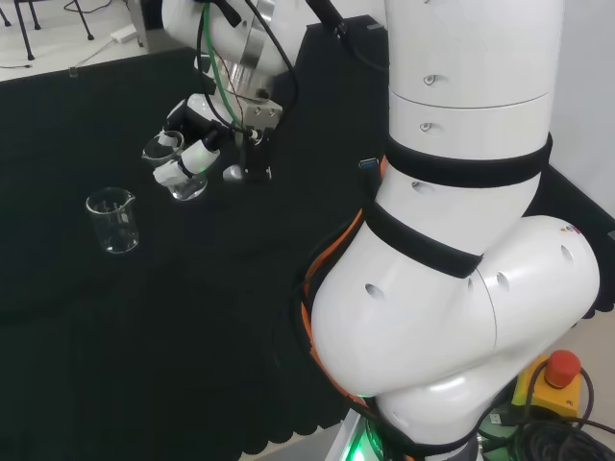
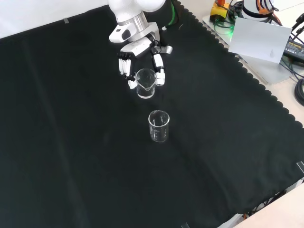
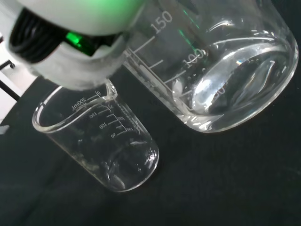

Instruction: Pour the water from the handheld beaker into the one on the table.

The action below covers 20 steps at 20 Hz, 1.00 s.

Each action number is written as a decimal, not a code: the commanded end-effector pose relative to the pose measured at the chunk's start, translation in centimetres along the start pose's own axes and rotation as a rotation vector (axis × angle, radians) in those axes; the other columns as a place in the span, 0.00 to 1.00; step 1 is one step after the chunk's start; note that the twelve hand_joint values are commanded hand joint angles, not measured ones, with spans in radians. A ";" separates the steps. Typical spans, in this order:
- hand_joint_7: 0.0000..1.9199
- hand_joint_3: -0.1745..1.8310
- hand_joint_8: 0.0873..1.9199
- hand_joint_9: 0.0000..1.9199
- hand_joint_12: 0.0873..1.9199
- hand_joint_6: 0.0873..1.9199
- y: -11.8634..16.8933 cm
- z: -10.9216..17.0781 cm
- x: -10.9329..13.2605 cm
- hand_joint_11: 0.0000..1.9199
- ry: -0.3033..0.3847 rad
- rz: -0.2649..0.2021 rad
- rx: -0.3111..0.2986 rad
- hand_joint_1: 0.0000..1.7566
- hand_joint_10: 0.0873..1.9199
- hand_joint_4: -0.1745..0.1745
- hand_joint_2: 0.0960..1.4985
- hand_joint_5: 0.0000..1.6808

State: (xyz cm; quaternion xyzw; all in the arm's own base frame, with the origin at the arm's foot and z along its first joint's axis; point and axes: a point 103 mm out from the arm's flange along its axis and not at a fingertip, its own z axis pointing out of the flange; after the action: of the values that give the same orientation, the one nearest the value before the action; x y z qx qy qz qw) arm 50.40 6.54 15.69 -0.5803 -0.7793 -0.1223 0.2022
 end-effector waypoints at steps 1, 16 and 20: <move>0.75 0.54 0.44 0.64 0.46 0.52 0.0 -0.1 0.6 0.56 -0.051 0.004 0.033 0.65 0.51 0.53 0.36 0.67; 0.75 0.55 0.45 0.64 0.46 0.54 1.2 0.2 4.3 0.56 -0.282 0.001 0.149 0.65 0.52 0.54 0.36 0.66; 0.75 0.55 0.46 0.64 0.47 0.55 1.7 0.3 5.7 0.56 -0.362 -0.003 0.179 0.64 0.52 0.53 0.36 0.66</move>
State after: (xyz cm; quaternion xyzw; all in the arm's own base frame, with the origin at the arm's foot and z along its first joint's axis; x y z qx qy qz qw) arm 50.44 9.88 17.21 -0.5809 -0.8023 0.0148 0.1365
